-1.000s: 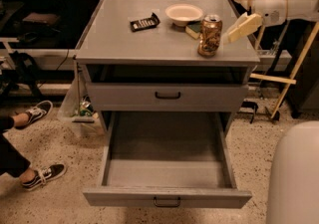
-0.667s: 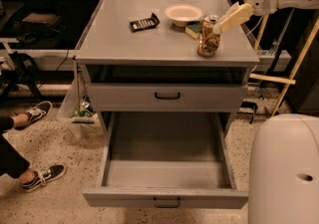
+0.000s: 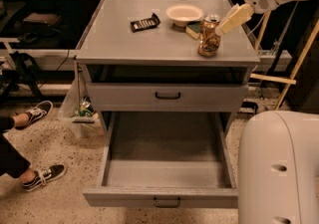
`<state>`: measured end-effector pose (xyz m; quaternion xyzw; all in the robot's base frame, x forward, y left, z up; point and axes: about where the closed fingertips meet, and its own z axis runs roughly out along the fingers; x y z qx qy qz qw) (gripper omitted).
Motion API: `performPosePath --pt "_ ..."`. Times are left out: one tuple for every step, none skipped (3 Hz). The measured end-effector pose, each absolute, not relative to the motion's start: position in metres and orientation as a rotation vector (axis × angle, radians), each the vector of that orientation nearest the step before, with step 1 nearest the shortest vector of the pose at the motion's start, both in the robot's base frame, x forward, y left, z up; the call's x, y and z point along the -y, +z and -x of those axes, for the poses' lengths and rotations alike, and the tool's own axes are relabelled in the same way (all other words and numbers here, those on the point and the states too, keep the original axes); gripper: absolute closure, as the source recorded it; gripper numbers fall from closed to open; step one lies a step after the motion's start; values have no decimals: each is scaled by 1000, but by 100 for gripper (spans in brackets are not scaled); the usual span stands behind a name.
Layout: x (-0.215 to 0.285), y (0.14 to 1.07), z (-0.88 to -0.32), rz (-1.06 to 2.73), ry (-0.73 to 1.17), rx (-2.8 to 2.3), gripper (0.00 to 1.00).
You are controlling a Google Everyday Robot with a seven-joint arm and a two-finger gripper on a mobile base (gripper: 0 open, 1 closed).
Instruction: Place orange can into middle drawer
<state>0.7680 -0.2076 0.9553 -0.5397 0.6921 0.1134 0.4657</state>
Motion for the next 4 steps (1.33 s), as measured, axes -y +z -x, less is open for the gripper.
performPosePath --pt "191 913 -759 1423 391 -1721 0" --pt "189 896 -764 1398 430 -1739 0" --pt "189 896 -765 1398 431 -1739 0" --pt "189 896 -765 1398 431 -1739 19"
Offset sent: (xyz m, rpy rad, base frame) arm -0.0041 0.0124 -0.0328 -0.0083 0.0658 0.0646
